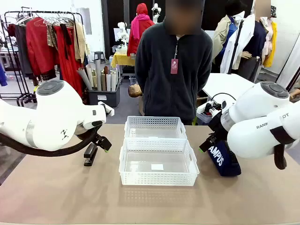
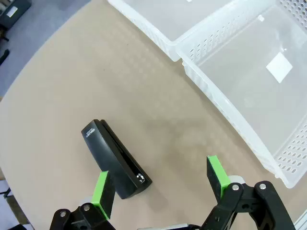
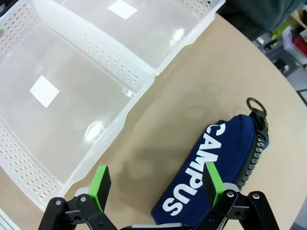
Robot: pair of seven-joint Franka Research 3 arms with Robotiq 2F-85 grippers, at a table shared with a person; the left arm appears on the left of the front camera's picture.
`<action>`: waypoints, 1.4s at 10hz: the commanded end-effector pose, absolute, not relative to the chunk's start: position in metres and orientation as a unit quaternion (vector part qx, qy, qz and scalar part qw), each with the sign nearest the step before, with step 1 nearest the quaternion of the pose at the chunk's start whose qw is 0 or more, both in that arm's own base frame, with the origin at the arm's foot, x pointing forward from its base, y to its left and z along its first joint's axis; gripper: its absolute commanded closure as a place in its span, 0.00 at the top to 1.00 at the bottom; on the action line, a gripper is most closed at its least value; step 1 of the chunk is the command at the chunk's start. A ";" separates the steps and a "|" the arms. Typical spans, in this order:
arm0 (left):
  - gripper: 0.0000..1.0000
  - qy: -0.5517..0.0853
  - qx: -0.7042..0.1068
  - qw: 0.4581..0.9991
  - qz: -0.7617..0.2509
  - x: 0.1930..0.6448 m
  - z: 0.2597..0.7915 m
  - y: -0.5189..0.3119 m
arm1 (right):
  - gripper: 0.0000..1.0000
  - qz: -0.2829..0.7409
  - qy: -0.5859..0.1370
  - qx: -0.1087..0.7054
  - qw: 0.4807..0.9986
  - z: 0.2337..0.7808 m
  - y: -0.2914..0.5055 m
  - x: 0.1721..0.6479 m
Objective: Distribute items into two baskets.
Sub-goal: Pick up the Pencil pouch that the person points to.
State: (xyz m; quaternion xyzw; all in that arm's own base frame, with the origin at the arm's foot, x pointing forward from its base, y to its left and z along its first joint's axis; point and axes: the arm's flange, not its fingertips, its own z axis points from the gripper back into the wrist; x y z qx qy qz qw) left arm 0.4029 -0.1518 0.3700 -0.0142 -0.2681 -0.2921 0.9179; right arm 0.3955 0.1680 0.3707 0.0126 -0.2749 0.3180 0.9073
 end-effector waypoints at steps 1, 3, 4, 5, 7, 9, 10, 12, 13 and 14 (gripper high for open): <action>1.00 -0.268 -0.014 0.918 -0.292 0.403 0.370 -0.152 | 1.00 0.318 -0.275 0.013 0.907 0.371 0.168 0.395; 1.00 -0.268 -0.014 0.918 -0.292 0.403 0.370 -0.152 | 1.00 0.318 -0.275 0.013 0.907 0.371 0.168 0.395; 1.00 -0.268 -0.014 0.918 -0.292 0.403 0.370 -0.152 | 1.00 0.318 -0.275 0.013 0.907 0.371 0.168 0.395; 1.00 -0.268 -0.014 0.918 -0.292 0.403 0.370 -0.152 | 1.00 0.318 -0.275 0.013 0.907 0.371 0.168 0.395; 1.00 -0.268 -0.014 0.918 -0.292 0.403 0.370 -0.152 | 1.00 0.318 -0.275 0.013 0.907 0.371 0.168 0.395; 1.00 -0.268 -0.014 0.918 -0.292 0.403 0.370 -0.152 | 1.00 0.318 -0.275 0.013 0.907 0.371 0.168 0.395; 1.00 -0.268 -0.014 0.918 -0.292 0.403 0.370 -0.152 | 1.00 0.318 -0.275 0.013 0.907 0.371 0.168 0.395; 1.00 -0.268 -0.014 0.918 -0.292 0.403 0.370 -0.152 | 1.00 0.318 -0.275 0.013 0.907 0.371 0.168 0.395; 1.00 -0.268 -0.014 0.918 -0.292 0.403 0.370 -0.152 | 1.00 0.318 -0.275 0.013 0.907 0.371 0.168 0.395; 1.00 -0.268 -0.014 0.918 -0.292 0.403 0.370 -0.152 | 1.00 0.318 -0.275 0.013 0.907 0.371 0.168 0.395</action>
